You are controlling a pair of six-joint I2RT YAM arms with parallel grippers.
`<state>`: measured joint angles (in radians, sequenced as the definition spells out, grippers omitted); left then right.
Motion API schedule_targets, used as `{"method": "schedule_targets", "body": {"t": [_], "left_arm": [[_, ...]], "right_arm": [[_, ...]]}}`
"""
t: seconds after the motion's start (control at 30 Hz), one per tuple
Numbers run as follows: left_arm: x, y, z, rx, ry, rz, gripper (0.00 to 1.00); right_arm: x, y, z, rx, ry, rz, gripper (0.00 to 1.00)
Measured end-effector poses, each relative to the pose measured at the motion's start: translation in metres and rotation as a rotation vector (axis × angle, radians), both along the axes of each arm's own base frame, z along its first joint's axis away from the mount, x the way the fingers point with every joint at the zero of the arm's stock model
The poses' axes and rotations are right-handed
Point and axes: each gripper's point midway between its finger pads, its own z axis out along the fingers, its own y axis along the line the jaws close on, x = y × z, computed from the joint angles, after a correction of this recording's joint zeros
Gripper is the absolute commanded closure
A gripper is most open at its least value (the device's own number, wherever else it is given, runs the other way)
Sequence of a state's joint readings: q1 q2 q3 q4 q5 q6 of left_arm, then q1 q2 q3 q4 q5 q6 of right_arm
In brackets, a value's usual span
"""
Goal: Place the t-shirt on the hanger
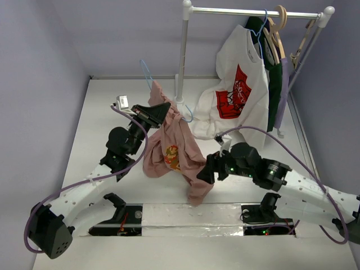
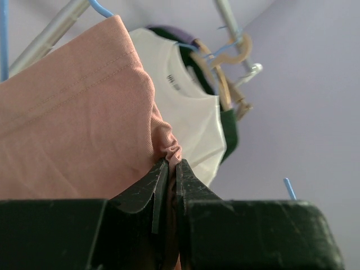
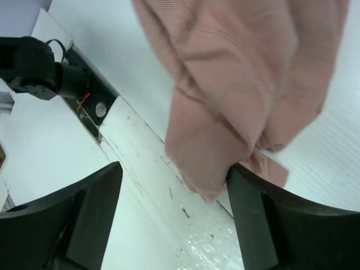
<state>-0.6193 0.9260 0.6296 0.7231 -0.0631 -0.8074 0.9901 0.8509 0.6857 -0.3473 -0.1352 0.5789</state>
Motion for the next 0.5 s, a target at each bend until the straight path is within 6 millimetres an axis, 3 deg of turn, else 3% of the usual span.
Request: {"method": "schedule_targets", "body": {"t": [0.07, 0.2, 0.27, 0.3, 0.33, 0.4, 0.5], "left_arm": [[-0.006, 0.003, 0.011, -0.024, -0.027, -0.009, 1.00], [-0.012, 0.001, 0.015, -0.052, -0.043, -0.044, 1.00], [-0.015, -0.002, 0.008, -0.052, -0.028, -0.070, 1.00], [-0.015, -0.004, 0.003, -0.050, -0.019, -0.080, 1.00], [-0.016, -0.006, -0.001, -0.048, -0.010, -0.089, 1.00], [-0.017, -0.008, -0.006, -0.045, 0.005, -0.107, 1.00], [-0.019, -0.011, -0.008, -0.047, 0.012, -0.127, 1.00]], "right_arm": [[-0.001, -0.010, 0.006, -0.005, -0.021, -0.020, 0.27], [0.008, -0.021, 0.042, 0.038, -0.124, -0.067, 0.69], [0.017, -0.020, 0.060, 0.059, -0.183, -0.088, 0.67], [0.023, -0.016, 0.067, 0.064, -0.210, -0.096, 0.47], [0.029, -0.012, 0.070, 0.070, -0.230, -0.105, 0.34], [0.041, -0.004, 0.070, 0.061, -0.271, -0.112, 0.21], [0.053, 0.010, 0.057, 0.020, -0.283, -0.104, 0.24]]}}
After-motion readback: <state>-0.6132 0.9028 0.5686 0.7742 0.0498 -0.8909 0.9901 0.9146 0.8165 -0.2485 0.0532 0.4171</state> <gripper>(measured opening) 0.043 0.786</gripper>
